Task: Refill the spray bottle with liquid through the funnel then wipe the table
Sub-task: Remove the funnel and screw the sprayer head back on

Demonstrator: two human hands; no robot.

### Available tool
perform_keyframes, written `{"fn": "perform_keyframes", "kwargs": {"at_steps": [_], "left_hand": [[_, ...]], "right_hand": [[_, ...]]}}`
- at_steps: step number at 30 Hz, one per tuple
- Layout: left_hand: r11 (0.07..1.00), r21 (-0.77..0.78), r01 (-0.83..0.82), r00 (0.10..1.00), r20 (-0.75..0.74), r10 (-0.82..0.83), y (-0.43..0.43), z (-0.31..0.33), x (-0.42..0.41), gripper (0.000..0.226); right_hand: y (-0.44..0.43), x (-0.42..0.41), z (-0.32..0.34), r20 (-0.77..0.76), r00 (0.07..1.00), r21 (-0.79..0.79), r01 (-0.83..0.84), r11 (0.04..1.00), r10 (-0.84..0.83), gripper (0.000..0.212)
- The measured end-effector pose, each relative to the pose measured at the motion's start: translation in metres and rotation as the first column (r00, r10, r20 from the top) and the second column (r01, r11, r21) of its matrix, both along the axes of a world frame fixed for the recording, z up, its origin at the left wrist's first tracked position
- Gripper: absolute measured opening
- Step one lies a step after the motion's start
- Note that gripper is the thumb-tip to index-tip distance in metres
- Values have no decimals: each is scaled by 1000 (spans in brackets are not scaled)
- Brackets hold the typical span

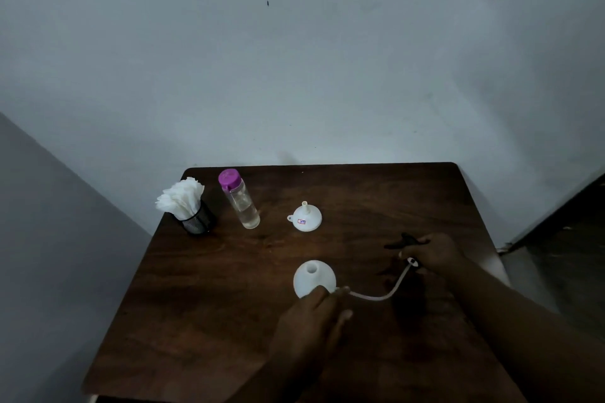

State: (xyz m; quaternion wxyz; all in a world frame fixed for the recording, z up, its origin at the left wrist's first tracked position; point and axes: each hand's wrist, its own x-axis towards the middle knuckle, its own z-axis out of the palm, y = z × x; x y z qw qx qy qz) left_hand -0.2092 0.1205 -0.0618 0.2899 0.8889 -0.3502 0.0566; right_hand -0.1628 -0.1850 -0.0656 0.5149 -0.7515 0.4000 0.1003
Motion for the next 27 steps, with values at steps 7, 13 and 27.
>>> {"fn": "perform_keyframes", "kwargs": {"at_steps": [7, 13, 27], "left_hand": [[999, 46, -21, 991, 130, 15, -4, 4, 9, 27], [997, -19, -80, 973, 214, 82, 0, 15, 21, 28], [985, -79, -151, 978, 135, 161, 13, -10, 32, 25]], "right_hand": [[5, -6, 31, 79, 996, 96, 29, 995, -37, 34], [13, -7, 51, 124, 989, 196, 56, 979, -81, 36], [25, -5, 48, 126, 986, 201, 83, 976, -110, 50]]}}
